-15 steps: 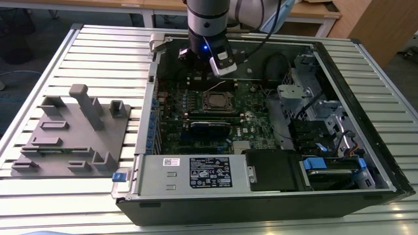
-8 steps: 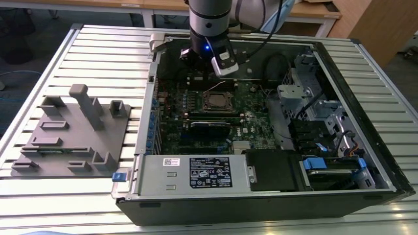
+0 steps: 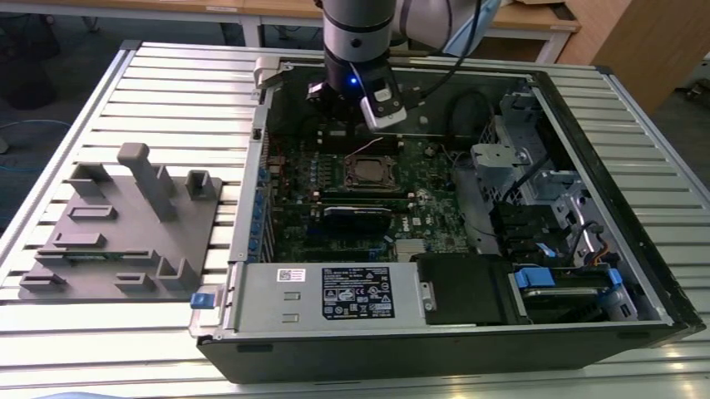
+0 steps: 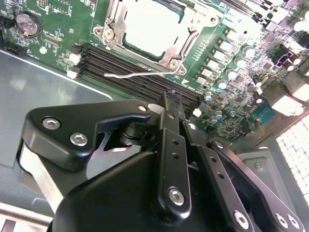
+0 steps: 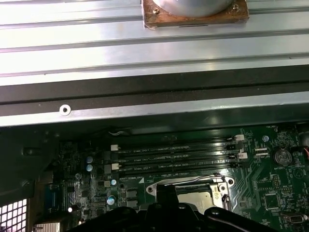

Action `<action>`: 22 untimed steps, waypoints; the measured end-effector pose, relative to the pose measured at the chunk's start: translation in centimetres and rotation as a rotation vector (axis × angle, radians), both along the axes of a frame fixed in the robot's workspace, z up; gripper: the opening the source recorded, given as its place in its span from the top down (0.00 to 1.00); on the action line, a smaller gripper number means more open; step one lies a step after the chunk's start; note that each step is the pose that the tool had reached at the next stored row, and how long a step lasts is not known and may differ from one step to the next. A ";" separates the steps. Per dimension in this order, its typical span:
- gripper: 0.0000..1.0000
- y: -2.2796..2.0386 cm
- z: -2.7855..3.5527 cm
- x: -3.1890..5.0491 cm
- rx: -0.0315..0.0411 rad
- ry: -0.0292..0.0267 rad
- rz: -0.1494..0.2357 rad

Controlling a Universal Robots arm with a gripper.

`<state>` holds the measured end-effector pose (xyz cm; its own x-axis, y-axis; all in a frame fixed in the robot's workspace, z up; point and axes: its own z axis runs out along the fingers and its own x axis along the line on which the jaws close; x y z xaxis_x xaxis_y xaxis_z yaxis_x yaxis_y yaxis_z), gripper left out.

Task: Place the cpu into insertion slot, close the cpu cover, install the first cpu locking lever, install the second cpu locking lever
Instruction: 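Install the first cpu locking lever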

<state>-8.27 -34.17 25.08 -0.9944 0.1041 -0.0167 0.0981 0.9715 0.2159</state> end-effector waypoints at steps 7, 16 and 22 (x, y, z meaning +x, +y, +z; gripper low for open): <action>0.90 -0.01 -0.01 0.45 0.0001 0.0000 0.000; 0.90 0.00 -0.18 0.49 -0.0010 -0.0001 0.000; 0.90 0.01 -0.30 0.49 -0.0045 -0.0001 0.000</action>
